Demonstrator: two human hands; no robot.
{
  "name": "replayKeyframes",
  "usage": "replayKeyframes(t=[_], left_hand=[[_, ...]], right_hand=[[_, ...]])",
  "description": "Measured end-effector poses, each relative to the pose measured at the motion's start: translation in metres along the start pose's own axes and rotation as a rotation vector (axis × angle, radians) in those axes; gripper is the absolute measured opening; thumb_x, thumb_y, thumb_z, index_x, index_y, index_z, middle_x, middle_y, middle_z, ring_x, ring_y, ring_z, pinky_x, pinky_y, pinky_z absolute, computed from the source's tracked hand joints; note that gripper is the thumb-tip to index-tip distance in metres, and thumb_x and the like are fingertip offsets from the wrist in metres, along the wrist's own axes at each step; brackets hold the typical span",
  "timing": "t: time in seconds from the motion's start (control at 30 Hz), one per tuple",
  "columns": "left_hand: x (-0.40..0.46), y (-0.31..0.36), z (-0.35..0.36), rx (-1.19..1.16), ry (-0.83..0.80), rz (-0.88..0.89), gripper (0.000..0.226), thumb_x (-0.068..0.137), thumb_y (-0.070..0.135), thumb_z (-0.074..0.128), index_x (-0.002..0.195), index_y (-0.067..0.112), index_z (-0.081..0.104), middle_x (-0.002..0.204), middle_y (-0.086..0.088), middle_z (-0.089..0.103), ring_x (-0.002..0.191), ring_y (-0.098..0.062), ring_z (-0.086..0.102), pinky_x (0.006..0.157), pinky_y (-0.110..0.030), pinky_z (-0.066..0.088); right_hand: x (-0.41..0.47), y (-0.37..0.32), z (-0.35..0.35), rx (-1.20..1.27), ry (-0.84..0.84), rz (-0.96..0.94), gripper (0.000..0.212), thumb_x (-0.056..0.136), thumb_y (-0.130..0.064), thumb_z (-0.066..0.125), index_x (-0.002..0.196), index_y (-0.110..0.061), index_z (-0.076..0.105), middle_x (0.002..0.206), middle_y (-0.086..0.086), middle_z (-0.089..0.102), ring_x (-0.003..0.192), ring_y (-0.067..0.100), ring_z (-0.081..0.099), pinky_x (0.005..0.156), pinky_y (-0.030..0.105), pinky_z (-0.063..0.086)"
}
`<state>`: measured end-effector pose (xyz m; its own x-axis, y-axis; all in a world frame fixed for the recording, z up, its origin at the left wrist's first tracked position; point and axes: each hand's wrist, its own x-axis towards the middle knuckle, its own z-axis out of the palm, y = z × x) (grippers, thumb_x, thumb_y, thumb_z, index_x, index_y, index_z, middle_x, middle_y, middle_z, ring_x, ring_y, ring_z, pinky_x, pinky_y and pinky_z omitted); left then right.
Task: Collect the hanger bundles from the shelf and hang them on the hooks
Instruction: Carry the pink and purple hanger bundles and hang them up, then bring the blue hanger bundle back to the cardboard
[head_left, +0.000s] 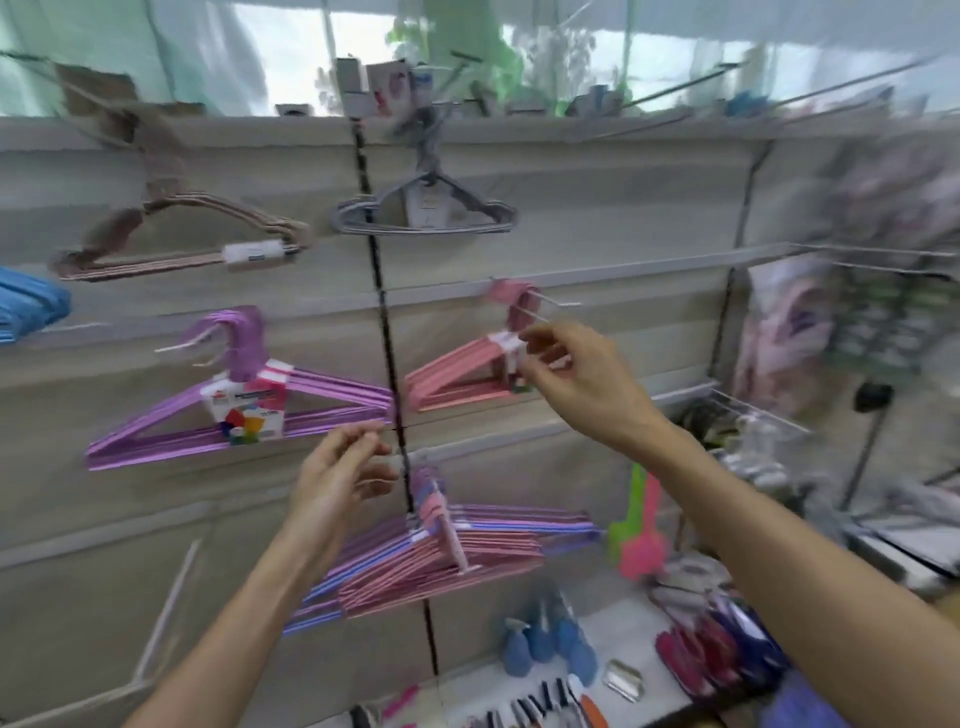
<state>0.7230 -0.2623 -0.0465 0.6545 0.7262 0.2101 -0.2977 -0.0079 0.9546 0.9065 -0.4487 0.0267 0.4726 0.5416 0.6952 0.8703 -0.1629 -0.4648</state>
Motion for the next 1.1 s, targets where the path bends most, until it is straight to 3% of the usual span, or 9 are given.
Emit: replayKeyframes(t=[0.1, 0.23, 0.43, 0.6, 0.73, 0.93, 1.1], left_hand=[[-0.013, -0.015, 0.071, 0.071, -0.157, 0.021, 0.017, 0.099, 0.004, 0.050, 0.100, 0.013, 0.064, 0.081, -0.006, 0.062, 0.059, -0.015, 0.063, 0.058, -0.025, 0.052], [-0.030, -0.035, 0.156, 0.126, -0.380, 0.010, 0.018, 0.099, 0.005, 0.052, 0.102, 0.014, 0.067, 0.085, -0.007, 0.063, 0.071, -0.023, 0.064, 0.069, -0.034, 0.054], [-0.048, -0.061, 0.270, 0.087, -0.629, -0.041, 0.017, 0.098, 0.007, 0.053, 0.102, 0.014, 0.069, 0.082, -0.005, 0.066, 0.073, -0.025, 0.064, 0.072, -0.037, 0.053], [-0.061, -0.082, 0.358, 0.072, -0.801, -0.022, 0.015, 0.099, 0.005, 0.053, 0.103, 0.009, 0.067, 0.079, -0.006, 0.065, 0.068, -0.022, 0.062, 0.071, -0.038, 0.051], [-0.061, -0.100, 0.425, 0.050, -0.929, -0.025, 0.014, 0.098, 0.006, 0.054, 0.102, 0.011, 0.067, 0.076, -0.001, 0.065, 0.066, -0.019, 0.063, 0.074, -0.042, 0.049], [-0.041, -0.122, 0.526, 0.019, -1.080, -0.005, 0.014, 0.098, 0.010, 0.056, 0.102, 0.014, 0.068, 0.078, -0.001, 0.066, 0.073, -0.022, 0.064, 0.065, -0.028, 0.054], [-0.016, -0.138, 0.602, 0.023, -1.180, -0.006, 0.014, 0.098, 0.011, 0.057, 0.104, 0.015, 0.069, 0.084, -0.007, 0.067, 0.072, -0.018, 0.066, 0.066, -0.025, 0.056]], right_hand=[[-0.030, 0.028, -0.069, -0.048, 0.070, 0.098, 0.025, 0.090, -0.021, 0.069, 0.114, -0.015, 0.069, 0.101, -0.001, 0.070, 0.086, 0.012, 0.063, 0.076, 0.007, 0.043], [-0.073, 0.062, -0.148, -0.160, 0.159, 0.210, 0.023, 0.090, -0.024, 0.069, 0.113, -0.018, 0.069, 0.097, -0.004, 0.069, 0.085, 0.013, 0.064, 0.078, 0.015, 0.048], [-0.133, 0.106, -0.238, -0.306, 0.260, 0.368, 0.022, 0.092, -0.022, 0.068, 0.112, -0.014, 0.069, 0.095, -0.004, 0.066, 0.084, 0.011, 0.062, 0.071, 0.003, 0.040], [-0.170, 0.138, -0.297, -0.407, 0.321, 0.481, 0.021, 0.095, -0.029, 0.064, 0.111, -0.017, 0.066, 0.097, -0.003, 0.066, 0.086, 0.012, 0.062, 0.074, 0.018, 0.047], [-0.187, 0.165, -0.338, -0.497, 0.382, 0.553, 0.020, 0.095, -0.026, 0.064, 0.111, -0.015, 0.067, 0.093, -0.004, 0.065, 0.081, 0.006, 0.060, 0.066, 0.005, 0.039], [-0.184, 0.219, -0.393, -0.598, 0.454, 0.629, 0.022, 0.095, -0.025, 0.064, 0.113, -0.014, 0.067, 0.097, -0.004, 0.067, 0.084, 0.009, 0.061, 0.067, 0.005, 0.041], [-0.165, 0.270, -0.426, -0.649, 0.487, 0.675, 0.019, 0.095, -0.025, 0.064, 0.111, -0.016, 0.067, 0.098, -0.004, 0.066, 0.087, 0.011, 0.062, 0.073, 0.018, 0.050]])
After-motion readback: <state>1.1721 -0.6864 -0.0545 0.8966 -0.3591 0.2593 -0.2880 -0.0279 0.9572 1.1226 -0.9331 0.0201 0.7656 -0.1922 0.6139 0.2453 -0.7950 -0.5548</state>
